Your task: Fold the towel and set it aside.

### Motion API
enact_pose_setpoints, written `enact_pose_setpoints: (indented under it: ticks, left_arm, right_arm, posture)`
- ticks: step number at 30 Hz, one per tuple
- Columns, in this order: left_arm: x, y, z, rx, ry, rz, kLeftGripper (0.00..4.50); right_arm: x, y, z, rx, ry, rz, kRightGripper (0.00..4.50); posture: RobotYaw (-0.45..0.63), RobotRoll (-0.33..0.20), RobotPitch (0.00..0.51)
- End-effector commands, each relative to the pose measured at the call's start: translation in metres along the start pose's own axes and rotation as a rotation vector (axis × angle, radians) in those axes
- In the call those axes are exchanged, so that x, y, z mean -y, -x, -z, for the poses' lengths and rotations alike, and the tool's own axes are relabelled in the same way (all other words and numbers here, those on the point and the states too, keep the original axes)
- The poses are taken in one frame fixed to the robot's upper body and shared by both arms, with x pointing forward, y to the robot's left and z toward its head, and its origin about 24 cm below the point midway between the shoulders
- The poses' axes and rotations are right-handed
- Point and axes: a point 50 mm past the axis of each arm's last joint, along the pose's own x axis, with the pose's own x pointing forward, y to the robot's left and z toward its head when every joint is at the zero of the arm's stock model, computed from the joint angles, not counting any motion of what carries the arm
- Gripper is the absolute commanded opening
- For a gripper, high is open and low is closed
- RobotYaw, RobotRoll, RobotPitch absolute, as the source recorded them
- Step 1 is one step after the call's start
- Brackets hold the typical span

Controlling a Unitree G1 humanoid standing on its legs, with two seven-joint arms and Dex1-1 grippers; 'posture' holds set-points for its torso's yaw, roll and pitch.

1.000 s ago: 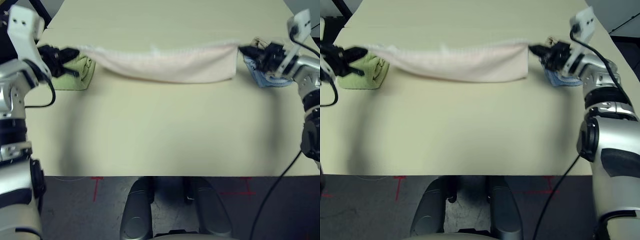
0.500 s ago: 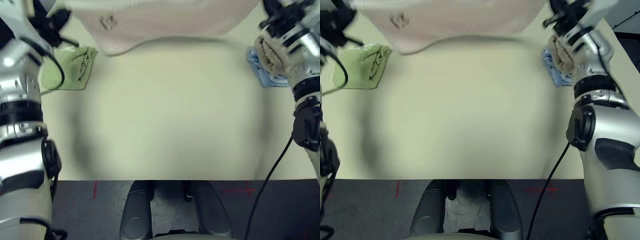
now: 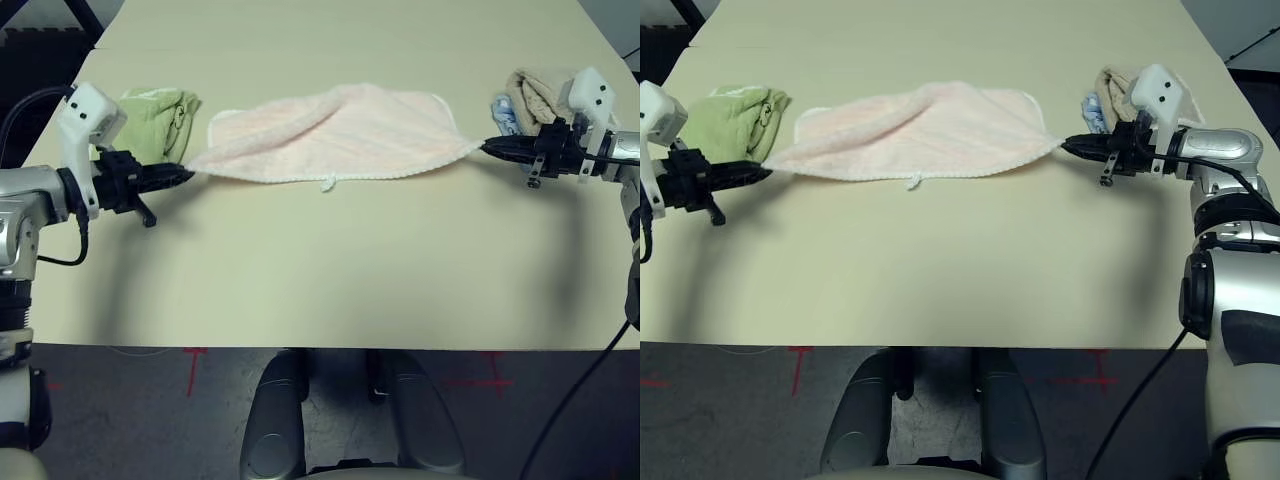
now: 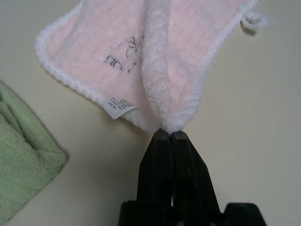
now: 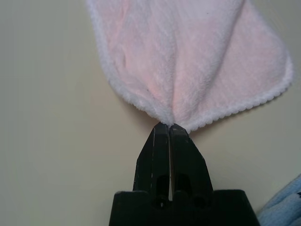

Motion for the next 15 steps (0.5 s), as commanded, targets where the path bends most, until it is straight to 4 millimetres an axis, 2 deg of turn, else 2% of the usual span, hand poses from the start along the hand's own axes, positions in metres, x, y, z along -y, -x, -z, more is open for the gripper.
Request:
enact_pose_setpoints:
  ticks: [1, 8, 15]
  left_arm:
    - [0.006, 0.003, 0.008, -0.076, -0.025, 0.059, 0.05]
    - [0.006, 0.013, 0.011, -0.126, -0.043, 0.113, 0.05]
    - [0.005, 0.028, 0.008, -0.156, -0.058, 0.141, 0.05]
  right_arm:
    - [-0.008, 0.009, 0.011, -0.109, -0.009, -0.103, 0.00]
    - [-0.011, 0.018, 0.017, -0.188, -0.026, -0.167, 0.00]
    - [-0.012, 0.026, 0.018, -0.193, -0.015, -0.177, 0.00]
  posture:
    - [-0.01, 0.000, 0.276]
    - [-0.02, 0.000, 0.271]
    - [-0.03, 0.000, 0.265]
